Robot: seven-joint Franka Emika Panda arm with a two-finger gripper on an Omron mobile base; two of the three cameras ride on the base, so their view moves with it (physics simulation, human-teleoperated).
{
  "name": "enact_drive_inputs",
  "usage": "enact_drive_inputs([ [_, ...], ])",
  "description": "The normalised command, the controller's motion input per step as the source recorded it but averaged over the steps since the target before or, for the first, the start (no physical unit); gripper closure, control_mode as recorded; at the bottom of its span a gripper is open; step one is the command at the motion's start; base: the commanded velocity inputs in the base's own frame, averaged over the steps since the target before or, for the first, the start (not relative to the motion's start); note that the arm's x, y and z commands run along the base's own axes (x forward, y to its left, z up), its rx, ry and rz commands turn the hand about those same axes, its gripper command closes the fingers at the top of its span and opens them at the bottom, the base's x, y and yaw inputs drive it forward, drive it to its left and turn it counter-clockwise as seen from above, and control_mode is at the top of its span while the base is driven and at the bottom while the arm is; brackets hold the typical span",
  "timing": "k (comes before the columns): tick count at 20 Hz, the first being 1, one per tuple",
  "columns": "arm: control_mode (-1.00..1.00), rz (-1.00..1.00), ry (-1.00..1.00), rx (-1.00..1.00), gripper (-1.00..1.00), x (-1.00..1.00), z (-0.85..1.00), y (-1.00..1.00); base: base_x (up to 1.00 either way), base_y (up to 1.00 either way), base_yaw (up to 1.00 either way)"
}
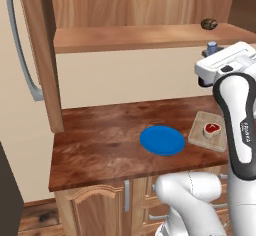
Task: Pick the steak from the plate and place it on the cutting board. Then pick the condiment bottle from the cabinet and place it next to the cutting board.
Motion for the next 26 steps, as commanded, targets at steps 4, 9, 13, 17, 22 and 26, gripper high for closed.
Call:
enact_drive_inputs([
  [4,-1.00,0.00,0.00,0.00,1.00,0.00,-0.45,-0.07,0.00,0.00,0.00],
  [9,-1.00,0.00,0.00,0.00,1.00,0.00,-0.44,-0.13,0.00,0.00,0.00],
  [13,-1.00,0.00,0.00,0.00,1.00,0.00,-0.45,-0.19,0.00,0.00,0.00],
  [17,-1.00,0.00,0.00,0.00,1.00,0.00,-0.38,-0.27,0.00,0.00,0.00],
  [22,-1.00,0.00,0.00,-0.01,1.00,0.00,-0.18,-0.34,0.00,0.00,0.00],
  [26,-1.00,0.00,0.00,-0.05,1.00,0.00,-0.10,-0.34,0.00,0.00,0.00],
])
